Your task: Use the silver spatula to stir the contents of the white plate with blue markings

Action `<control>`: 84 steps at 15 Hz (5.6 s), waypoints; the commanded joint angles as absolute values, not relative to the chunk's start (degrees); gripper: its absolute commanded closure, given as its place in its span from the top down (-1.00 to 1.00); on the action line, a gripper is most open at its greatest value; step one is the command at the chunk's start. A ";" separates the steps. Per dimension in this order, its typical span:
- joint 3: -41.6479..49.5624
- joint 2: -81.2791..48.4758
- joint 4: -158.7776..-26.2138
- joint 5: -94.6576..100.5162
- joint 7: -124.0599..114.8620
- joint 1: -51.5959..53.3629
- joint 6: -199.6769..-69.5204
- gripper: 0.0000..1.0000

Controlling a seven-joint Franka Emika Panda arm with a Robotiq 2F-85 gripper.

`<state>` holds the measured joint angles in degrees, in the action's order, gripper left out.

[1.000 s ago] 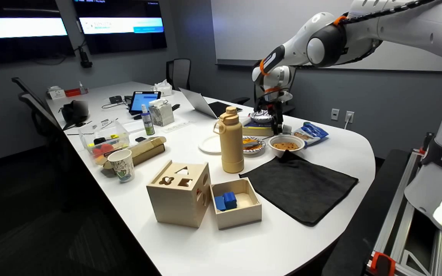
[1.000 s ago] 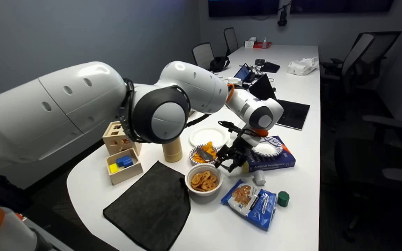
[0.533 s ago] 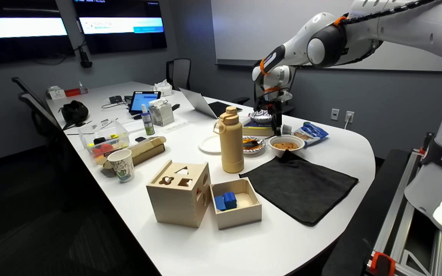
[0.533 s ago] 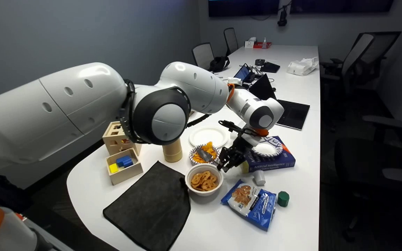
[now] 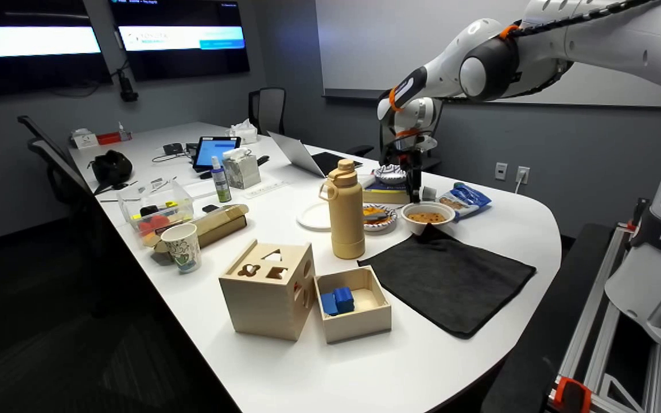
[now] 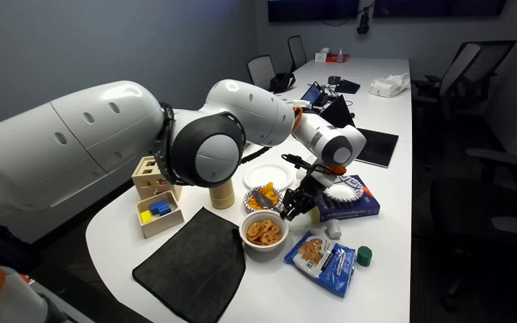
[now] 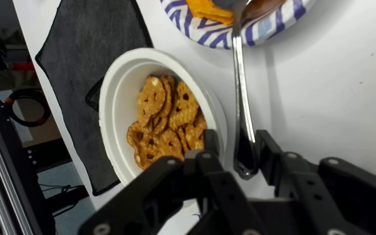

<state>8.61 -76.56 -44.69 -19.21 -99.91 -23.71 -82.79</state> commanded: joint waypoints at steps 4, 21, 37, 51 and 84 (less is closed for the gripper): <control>7.99 -80.33 -35.96 -20.08 -103.39 -25.11 -78.47 -0.49; 8.29 -76.60 -38.10 -18.63 -105.64 -24.33 -79.61 -0.98; 18.84 -70.48 -44.04 -14.88 -117.78 -13.35 -85.58 -0.98; 24.51 -68.66 -46.46 -13.01 -113.56 -9.04 -77.38 -0.98; 33.90 -70.83 -44.81 -12.38 -123.04 -5.14 -83.24 -0.98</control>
